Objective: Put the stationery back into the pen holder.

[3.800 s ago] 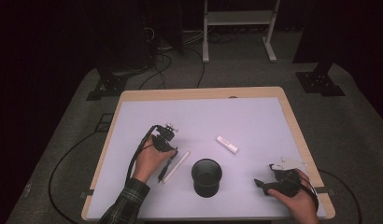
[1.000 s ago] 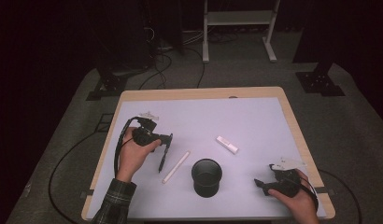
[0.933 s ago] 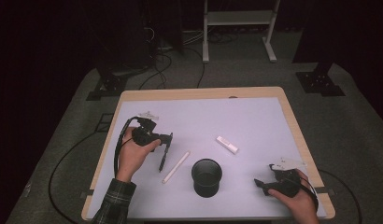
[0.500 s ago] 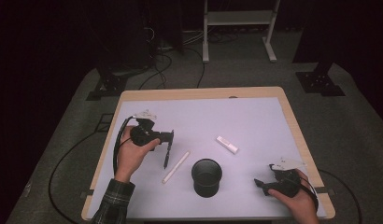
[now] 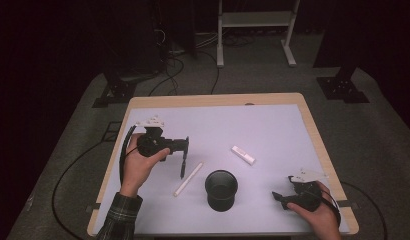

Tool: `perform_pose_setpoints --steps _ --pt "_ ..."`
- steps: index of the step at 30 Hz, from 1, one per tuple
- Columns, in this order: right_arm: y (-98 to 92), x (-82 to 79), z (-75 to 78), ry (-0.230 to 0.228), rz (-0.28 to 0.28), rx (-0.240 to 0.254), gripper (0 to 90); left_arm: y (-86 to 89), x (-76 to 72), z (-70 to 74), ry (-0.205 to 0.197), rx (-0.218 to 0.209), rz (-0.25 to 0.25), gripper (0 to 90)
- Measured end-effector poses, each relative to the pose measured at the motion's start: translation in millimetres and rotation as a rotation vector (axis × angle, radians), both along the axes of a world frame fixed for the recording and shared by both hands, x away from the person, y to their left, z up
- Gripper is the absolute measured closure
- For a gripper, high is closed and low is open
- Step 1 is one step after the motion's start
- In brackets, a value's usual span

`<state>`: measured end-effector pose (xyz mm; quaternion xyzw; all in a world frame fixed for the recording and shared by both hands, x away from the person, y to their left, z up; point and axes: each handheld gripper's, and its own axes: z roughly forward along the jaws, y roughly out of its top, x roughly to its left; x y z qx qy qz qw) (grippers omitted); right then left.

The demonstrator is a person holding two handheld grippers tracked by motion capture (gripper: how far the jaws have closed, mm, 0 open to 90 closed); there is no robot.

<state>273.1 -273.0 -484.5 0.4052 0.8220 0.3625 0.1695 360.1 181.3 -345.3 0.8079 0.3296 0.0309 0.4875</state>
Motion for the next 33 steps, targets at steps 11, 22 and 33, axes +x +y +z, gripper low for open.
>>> perform_pose_setpoints --steps 11,22,33 --pt "0.0 0.1 0.0 0.000 0.000 0.000 12.8 -6.3 -8.2 9.9 -0.044 -0.034 -0.050 80.5" --pt "0.0 0.0 0.0 0.001 0.001 0.000 12.8 -11.1 -22.4 27.8 -0.103 -0.076 -0.099 80.5" --pt "0.0 0.0 0.0 0.000 0.000 0.000 12.8 -21.8 -38.2 45.0 -0.152 -0.113 -0.159 80.5"
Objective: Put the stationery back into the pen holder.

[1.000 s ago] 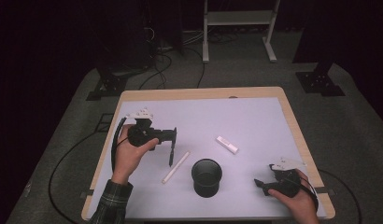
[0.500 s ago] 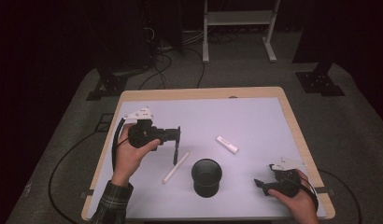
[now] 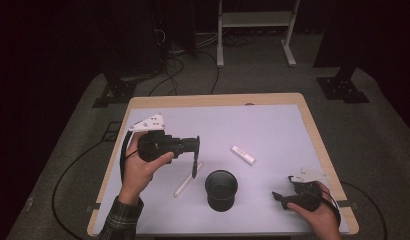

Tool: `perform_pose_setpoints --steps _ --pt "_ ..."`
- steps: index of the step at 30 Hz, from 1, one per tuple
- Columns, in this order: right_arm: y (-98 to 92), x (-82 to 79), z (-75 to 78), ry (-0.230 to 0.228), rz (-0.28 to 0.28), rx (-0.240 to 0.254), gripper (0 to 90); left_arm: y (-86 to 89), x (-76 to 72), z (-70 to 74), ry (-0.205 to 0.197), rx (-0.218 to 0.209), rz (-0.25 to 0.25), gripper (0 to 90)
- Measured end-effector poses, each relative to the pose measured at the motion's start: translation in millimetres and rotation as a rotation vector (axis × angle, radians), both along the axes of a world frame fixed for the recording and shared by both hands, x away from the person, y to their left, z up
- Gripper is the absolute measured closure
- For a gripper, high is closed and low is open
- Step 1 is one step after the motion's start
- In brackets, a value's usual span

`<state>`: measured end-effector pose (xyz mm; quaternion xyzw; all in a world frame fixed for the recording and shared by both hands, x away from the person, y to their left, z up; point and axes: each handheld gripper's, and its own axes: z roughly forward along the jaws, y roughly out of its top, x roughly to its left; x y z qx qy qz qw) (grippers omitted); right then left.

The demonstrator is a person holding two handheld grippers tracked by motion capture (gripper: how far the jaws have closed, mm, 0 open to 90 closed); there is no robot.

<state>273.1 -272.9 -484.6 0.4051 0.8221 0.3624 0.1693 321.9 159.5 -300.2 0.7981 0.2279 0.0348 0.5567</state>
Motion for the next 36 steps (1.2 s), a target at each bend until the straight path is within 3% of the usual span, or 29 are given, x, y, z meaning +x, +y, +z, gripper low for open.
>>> perform_pose_setpoints --steps 6,18,36 --pt "-0.1 0.1 0.0 0.001 0.000 0.001 12.8 -11.6 -4.5 3.9 -0.004 -0.011 -0.045 80.5" --pt "-0.1 0.1 0.0 0.000 0.000 0.001 12.8 -43.2 -4.8 0.0 -0.003 0.013 -0.112 80.4" --pt "-0.1 0.0 0.0 0.001 0.000 0.002 12.8 -67.3 0.1 -28.1 0.030 0.110 -0.164 80.5"
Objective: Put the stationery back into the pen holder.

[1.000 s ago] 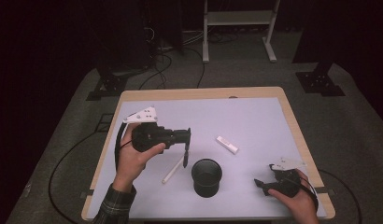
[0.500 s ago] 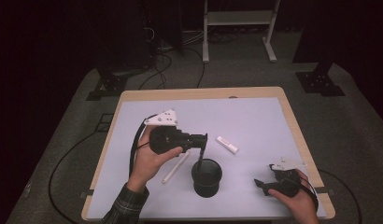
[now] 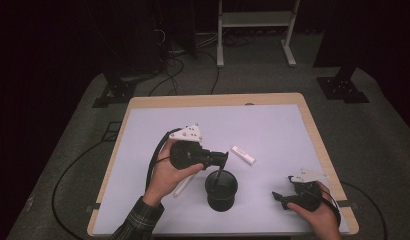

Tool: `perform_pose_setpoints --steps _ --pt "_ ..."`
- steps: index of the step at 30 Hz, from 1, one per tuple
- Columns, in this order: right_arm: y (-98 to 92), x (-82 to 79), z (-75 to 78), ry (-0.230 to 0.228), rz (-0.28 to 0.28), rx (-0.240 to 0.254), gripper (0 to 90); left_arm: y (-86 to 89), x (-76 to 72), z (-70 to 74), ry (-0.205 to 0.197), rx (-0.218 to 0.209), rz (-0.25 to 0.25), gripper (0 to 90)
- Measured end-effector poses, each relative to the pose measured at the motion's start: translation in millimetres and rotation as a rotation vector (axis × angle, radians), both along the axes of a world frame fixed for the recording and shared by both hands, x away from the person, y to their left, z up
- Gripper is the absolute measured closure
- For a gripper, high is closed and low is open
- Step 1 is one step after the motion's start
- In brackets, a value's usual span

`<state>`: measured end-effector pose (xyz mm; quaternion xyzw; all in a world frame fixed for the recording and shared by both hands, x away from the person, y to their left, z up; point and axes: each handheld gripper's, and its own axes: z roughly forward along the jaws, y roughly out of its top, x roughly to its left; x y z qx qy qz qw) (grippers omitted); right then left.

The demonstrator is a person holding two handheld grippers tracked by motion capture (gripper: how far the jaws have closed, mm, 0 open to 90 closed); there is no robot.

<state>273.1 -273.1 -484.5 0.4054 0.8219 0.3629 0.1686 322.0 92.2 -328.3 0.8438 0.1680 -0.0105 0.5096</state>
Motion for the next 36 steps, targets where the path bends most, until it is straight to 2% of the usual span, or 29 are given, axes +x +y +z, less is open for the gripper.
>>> perform_pose_setpoints --steps 11,22,31,36 --pt "0.0 0.0 -0.1 0.000 0.000 0.000 12.8 -7.5 4.0 -16.2 0.040 0.049 -0.020 80.5" --pt "0.0 0.0 -0.1 -0.001 0.000 0.000 12.8 -12.5 4.5 -28.6 0.053 0.097 -0.041 80.5" --pt "-0.1 0.1 -0.2 -0.003 0.001 -0.002 12.8 -25.4 2.0 -44.4 0.085 0.136 -0.063 80.5" --pt "0.0 0.0 -0.1 -0.002 -0.001 -0.001 12.8 -29.7 1.1 -48.2 0.083 0.151 -0.071 80.5"
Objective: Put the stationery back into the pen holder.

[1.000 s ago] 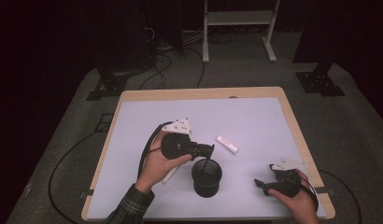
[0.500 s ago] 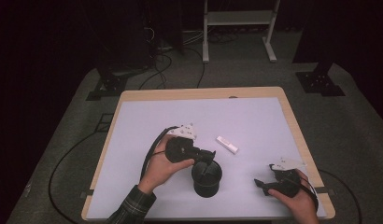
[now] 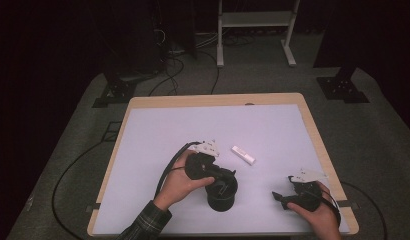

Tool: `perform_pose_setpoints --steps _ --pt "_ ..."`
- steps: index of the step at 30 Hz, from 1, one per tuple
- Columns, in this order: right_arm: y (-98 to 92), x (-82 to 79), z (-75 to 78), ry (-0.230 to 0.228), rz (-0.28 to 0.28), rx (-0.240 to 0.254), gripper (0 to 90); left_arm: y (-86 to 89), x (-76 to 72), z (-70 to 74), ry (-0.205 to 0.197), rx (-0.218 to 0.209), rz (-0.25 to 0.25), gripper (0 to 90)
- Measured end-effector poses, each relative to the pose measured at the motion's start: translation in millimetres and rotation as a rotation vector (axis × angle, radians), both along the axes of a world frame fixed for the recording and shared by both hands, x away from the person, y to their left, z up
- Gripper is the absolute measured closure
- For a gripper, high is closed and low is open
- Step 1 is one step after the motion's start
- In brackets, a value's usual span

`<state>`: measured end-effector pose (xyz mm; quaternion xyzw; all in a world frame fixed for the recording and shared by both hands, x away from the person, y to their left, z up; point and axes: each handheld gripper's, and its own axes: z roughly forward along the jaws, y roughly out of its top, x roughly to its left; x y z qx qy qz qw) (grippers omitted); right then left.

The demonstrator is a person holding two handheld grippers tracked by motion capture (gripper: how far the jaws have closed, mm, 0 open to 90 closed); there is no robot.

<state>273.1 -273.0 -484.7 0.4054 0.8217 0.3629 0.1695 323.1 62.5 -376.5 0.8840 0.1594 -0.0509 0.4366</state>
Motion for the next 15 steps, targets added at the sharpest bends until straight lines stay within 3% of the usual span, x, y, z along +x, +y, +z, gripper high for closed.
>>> perform_pose_setpoints --steps 12,15 --pt "-0.1 0.0 0.0 0.000 0.001 -0.001 12.8 -4.6 -1.8 -2.2 -0.032 0.013 0.000 79.9" --pt "0.0 0.0 0.0 0.000 0.001 -0.001 12.8 -2.5 -1.3 -1.4 -0.042 0.021 0.008 73.8"
